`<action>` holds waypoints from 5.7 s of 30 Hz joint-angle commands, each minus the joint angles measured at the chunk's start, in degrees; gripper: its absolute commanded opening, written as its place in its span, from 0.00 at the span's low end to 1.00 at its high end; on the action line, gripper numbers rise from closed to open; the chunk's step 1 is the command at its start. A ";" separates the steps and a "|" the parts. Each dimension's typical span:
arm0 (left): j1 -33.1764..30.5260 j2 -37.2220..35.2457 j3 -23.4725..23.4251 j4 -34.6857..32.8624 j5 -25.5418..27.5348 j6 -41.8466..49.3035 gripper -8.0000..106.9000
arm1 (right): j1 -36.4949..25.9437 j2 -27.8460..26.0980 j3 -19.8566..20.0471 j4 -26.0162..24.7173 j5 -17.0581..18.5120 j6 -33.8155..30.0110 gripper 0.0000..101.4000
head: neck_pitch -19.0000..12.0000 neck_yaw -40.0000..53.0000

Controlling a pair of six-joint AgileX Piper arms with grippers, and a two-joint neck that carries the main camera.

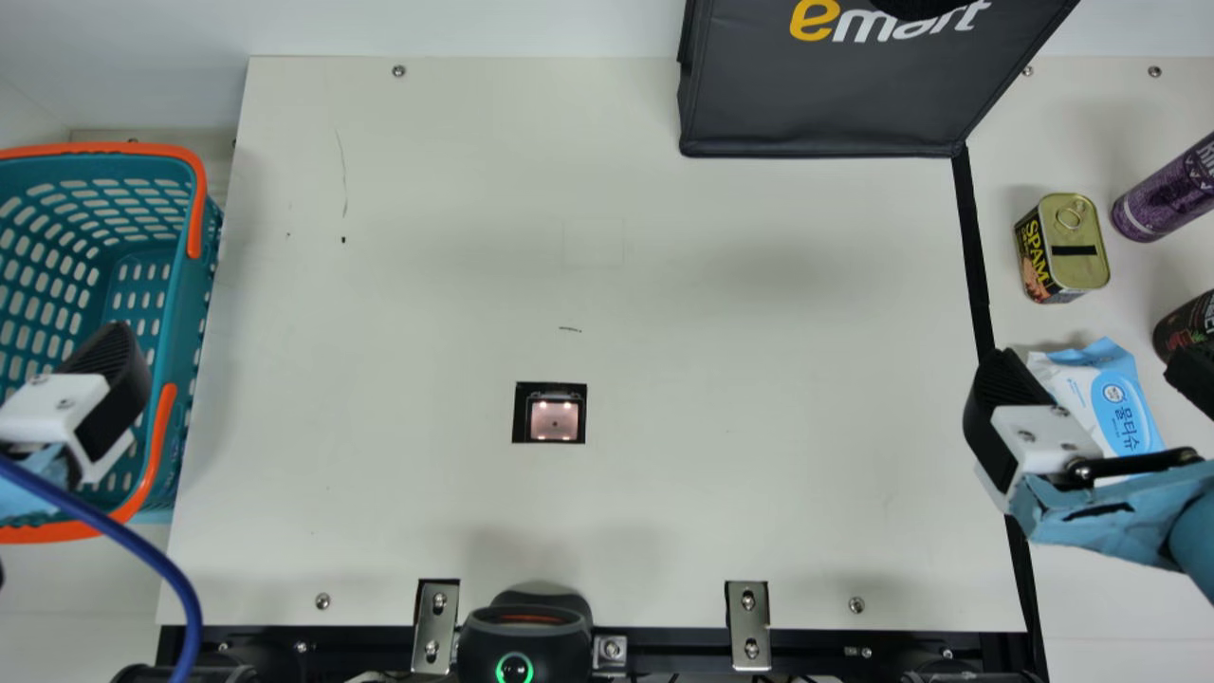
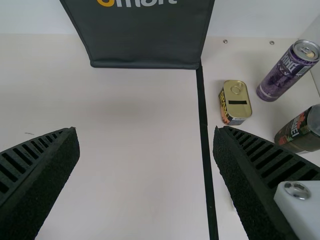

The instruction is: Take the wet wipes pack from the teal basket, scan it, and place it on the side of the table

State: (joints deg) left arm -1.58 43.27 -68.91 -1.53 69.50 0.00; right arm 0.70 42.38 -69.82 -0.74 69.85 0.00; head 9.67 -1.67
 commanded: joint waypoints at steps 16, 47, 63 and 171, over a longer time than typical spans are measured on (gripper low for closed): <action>0.00 0.00 0.00 0.00 0.00 0.00 0.85 | 0.00 0.00 0.00 0.00 0.00 0.00 0.94 | -1.75 0.09; 0.00 0.00 0.00 0.00 0.00 0.00 0.85 | 0.00 0.00 0.00 0.00 0.01 0.00 0.94 | -1.75 0.09; 0.00 0.00 0.00 0.00 0.00 0.00 0.85 | 0.00 0.00 0.00 0.00 0.01 0.00 0.94 | -1.75 0.09; 0.00 0.00 0.00 0.00 0.00 0.00 0.85 | 0.00 0.00 0.00 0.00 0.00 0.00 0.94 | -1.75 0.09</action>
State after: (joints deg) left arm -1.58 43.27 -68.91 -1.53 69.50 0.00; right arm 0.70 42.38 -69.82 -0.74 69.85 0.00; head 9.58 -1.67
